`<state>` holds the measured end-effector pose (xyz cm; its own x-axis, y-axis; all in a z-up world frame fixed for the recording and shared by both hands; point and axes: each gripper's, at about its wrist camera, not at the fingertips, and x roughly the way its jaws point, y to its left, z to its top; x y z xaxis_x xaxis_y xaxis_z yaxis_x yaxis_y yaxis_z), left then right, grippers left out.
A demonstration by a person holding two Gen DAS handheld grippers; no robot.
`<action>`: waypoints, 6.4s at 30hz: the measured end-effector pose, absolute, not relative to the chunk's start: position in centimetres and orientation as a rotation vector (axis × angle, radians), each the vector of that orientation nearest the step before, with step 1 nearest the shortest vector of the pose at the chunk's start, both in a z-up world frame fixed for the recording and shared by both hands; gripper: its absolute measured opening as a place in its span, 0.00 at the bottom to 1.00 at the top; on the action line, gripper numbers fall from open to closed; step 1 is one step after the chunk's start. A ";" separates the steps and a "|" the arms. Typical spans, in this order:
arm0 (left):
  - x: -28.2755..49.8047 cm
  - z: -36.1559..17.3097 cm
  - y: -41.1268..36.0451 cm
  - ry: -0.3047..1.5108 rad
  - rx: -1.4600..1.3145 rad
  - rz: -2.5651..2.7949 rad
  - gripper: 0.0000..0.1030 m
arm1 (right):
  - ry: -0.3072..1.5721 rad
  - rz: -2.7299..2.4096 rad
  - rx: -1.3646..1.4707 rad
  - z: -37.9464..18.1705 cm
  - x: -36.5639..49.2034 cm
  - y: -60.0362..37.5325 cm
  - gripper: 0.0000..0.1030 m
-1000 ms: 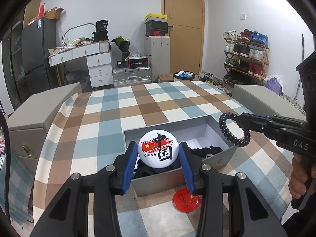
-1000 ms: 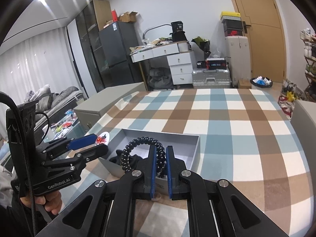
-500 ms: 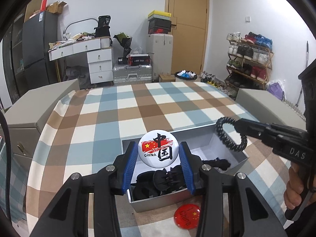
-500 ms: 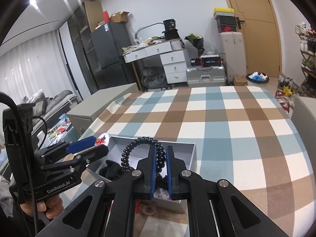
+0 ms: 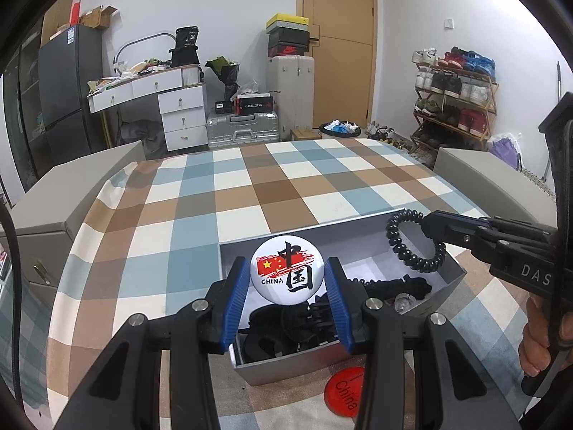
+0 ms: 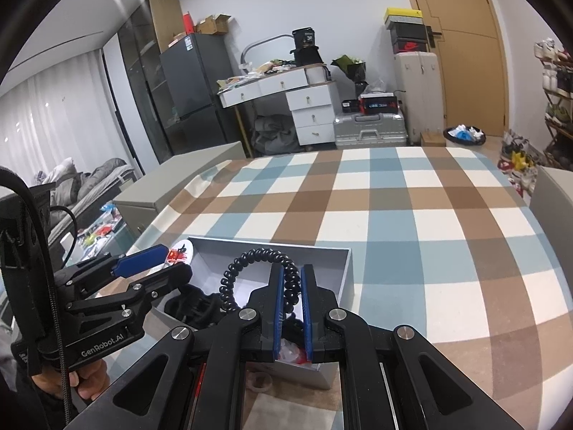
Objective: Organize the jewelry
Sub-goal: 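Carry the badge over the grey box with the left tool while the right carries the bracelet, then open the left tool to drop the badge in while the right releases the bracelet, then withdraw both open tools from the grey box, then grasp the small red-and-clear ring box on the cloth with the right tool, then grasp the red 'China' badge with the left tool while the right holds the ring box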
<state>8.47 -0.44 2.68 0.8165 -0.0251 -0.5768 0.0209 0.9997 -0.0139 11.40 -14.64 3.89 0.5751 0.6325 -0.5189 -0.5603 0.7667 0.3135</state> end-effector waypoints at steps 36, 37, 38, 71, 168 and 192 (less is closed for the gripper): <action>6.3 4.4 0.0 0.551 -0.050 -0.012 0.91 | 0.630 0.664 0.127 4.3 9.3 -17.1 0.95; 5.8 4.5 0.2 0.550 -0.061 -0.015 0.95 | 0.631 0.669 0.130 4.4 9.2 -17.2 0.95; 5.3 4.5 0.5 0.546 -0.071 -0.017 0.99 | 0.631 0.673 0.133 4.4 9.0 -17.5 0.97; 3.2 -0.8 0.7 0.725 -0.082 -0.031 0.99 | 0.855 0.699 -0.074 -0.8 7.2 -13.4 1.00; 4.0 -1.4 -0.8 0.823 -0.064 -0.110 0.98 | 0.788 0.743 -0.172 0.3 6.1 -15.7 0.28; 4.6 -2.0 -4.3 0.871 0.066 -0.205 0.36 | 0.764 0.758 -0.134 1.2 6.3 -16.3 0.28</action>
<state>4.58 -4.27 -1.96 0.6260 -0.1519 -0.7649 0.2055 0.9783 -0.0261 6.30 -16.28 1.15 0.4757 0.5713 -0.6688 -0.6641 0.7319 0.1529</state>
